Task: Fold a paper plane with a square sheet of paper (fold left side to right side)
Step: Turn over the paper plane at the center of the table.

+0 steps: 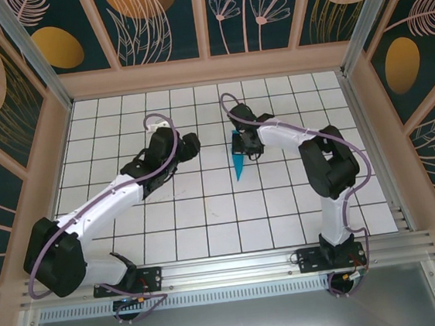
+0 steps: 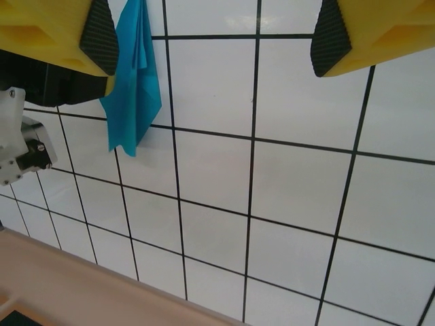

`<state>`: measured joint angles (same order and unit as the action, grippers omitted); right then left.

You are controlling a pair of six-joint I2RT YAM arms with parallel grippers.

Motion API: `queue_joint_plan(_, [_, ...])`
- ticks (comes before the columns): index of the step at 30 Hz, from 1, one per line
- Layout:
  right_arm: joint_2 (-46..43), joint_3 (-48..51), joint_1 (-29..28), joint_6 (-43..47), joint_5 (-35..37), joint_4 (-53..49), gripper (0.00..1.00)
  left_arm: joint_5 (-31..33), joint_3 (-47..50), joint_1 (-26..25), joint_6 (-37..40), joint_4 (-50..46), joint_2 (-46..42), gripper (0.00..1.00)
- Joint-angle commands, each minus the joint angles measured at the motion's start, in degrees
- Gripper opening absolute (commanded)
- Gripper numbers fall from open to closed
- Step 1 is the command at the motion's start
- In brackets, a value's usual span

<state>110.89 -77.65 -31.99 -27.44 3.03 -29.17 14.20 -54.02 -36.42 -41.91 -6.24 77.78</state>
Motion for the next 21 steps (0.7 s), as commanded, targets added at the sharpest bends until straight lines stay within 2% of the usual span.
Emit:
queue_joint_plan(1, [-7.35, 2.91, -0.19, 3.87, -5.19, 3.11, 0.00, 2.72, 0.21, 0.21, 1.43, -0.08, -1.99, 0.80])
queue_joint_plan(6, [-14.93, 10.30, 0.33, 4.15, -20.08, 11.16, 0.00, 4.24, 0.70, 0.21, 2.01, -0.44, -3.14, 0.84])
queue_joint_plan(8, [-16.23, 13.57, 2.39, 3.24, -24.91, 14.37, 0.00, 4.46, 0.85, 0.15, 1.89, -0.44, -3.34, 0.86])
queue_joint_plan(16, [-13.03, 22.80, 5.86, 2.64, -29.87, 20.94, 0.00, 4.08, 0.85, 0.14, 1.92, -0.38, -2.98, 0.89])
queue_joint_plan(21, [-13.46, 22.48, 6.58, 4.61, -22.73, 16.37, 0.27, 4.84, 0.92, 0.18, 2.23, -1.03, -3.58, 0.91])
